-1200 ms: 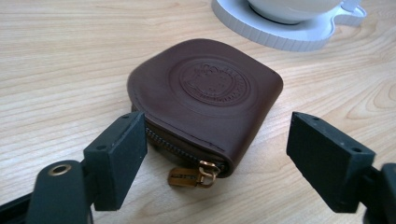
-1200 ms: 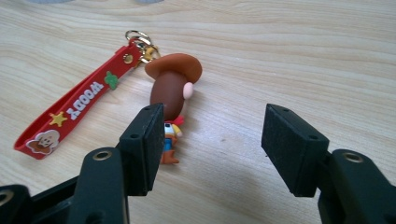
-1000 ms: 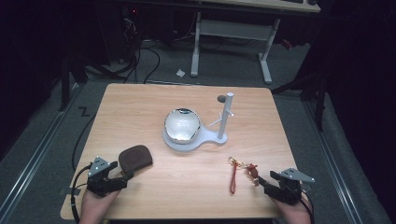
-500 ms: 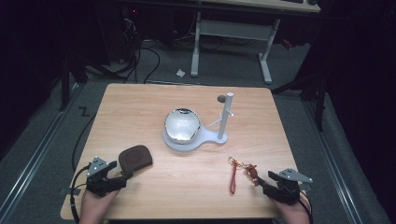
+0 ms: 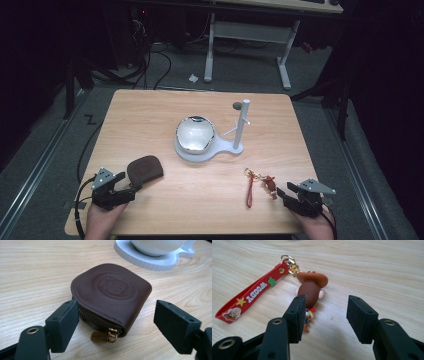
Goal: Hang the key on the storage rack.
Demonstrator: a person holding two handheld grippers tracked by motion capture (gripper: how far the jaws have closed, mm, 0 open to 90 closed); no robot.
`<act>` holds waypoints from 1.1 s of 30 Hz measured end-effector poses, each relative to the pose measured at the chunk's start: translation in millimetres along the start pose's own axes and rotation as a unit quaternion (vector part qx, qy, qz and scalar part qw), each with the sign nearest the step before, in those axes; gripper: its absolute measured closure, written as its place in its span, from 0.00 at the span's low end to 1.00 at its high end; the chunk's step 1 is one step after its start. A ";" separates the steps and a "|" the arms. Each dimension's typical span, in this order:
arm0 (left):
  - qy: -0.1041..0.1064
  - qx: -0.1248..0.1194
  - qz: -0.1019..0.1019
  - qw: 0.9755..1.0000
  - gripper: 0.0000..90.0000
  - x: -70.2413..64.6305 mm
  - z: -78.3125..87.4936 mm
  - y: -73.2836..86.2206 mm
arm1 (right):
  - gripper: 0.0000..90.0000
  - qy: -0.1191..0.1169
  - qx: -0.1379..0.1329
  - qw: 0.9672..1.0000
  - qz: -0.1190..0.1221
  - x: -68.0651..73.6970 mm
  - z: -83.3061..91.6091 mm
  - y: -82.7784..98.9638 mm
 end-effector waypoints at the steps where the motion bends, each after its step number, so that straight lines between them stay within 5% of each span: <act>1: 0.001 0.000 -0.001 1.000 0.23 -0.2 -0.1 -0.1 | 0.56 0.000 0.002 1.000 -0.002 -1.0 0.3 -1.3; 21: 0.012 -0.004 -0.026 1.000 0.24 -4.1 0.8 -2.9 | 0.53 -0.017 0.080 0.996 -0.016 11.4 -11.7 -3.4; 26: 0.013 -0.005 -0.025 1.000 0.24 -3.5 0.7 -2.9 | 0.52 -0.023 0.119 0.993 -0.006 14.4 -12.4 -2.6; 33: 0.012 -0.006 -0.028 1.000 0.24 -4.0 0.7 -3.2 | 0.51 -0.040 0.155 0.987 -0.020 16.5 -14.4 -3.9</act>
Point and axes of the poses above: each handheld gripper's, and its own axes: z roughly backward along the jaws, y roughly out of its underside, x roughly to its left, the point moved 9 cm from there along -z, roughly forward along the jaws, and after that the axes turned 15 degrees about -y, right-handed, at the moved point
